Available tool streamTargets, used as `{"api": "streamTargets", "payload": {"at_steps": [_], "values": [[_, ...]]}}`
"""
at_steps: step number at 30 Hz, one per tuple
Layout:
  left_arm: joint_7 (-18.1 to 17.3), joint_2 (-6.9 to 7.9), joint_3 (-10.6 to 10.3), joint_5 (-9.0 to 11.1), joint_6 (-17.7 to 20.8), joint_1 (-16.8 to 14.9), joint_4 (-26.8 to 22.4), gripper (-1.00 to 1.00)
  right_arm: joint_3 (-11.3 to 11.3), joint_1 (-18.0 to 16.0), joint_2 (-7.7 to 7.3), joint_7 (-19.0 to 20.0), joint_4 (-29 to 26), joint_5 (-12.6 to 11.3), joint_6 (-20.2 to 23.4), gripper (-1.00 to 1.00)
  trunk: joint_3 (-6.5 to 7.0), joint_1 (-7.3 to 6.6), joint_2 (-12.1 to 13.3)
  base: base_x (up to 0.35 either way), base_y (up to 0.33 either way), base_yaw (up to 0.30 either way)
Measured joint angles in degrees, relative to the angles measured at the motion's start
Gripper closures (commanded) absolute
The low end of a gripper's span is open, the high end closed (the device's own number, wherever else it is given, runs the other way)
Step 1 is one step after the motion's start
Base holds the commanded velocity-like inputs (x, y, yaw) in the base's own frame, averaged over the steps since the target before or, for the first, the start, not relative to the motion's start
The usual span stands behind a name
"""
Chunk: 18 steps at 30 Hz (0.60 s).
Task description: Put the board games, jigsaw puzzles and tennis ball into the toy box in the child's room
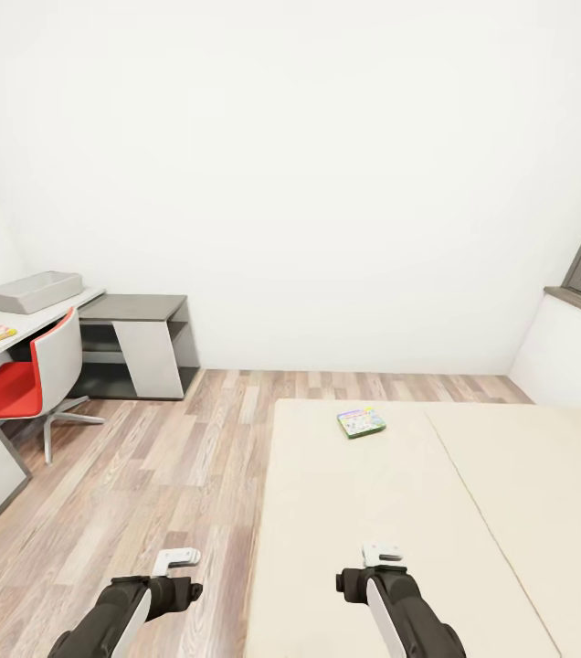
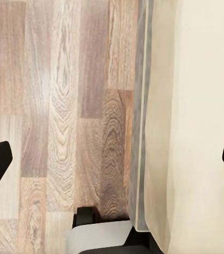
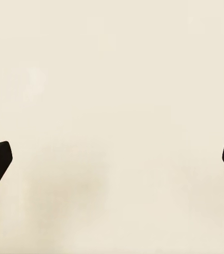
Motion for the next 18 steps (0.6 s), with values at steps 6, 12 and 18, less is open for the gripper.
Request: {"api": "streamTargets", "payload": {"at_steps": [6,12,18], "values": [[0.00,0.00,0.00,0.00,0.00,0.00,0.00,-1.00,0.00,0.00,0.00,0.00,0.00,-0.02,0.03,-1.00,0.02,0.00,0.00,-0.001,-0.001,-0.024],[0.00,0.00,0.00,0.00,0.00,0.00,0.00,-1.00,0.00,0.00,0.00,0.01,0.00,-0.02,0.10,-1.00,0.19,0.00,0.00,0.000,0.000,-0.077],[0.00,0.00,0.00,0.00,0.00,0.00,0.00,-1.00,0.00,0.00,0.00,0.00,0.00,-0.02,0.12,-1.00,0.23,0.00,0.00,0.000,0.000,-0.017]]}}
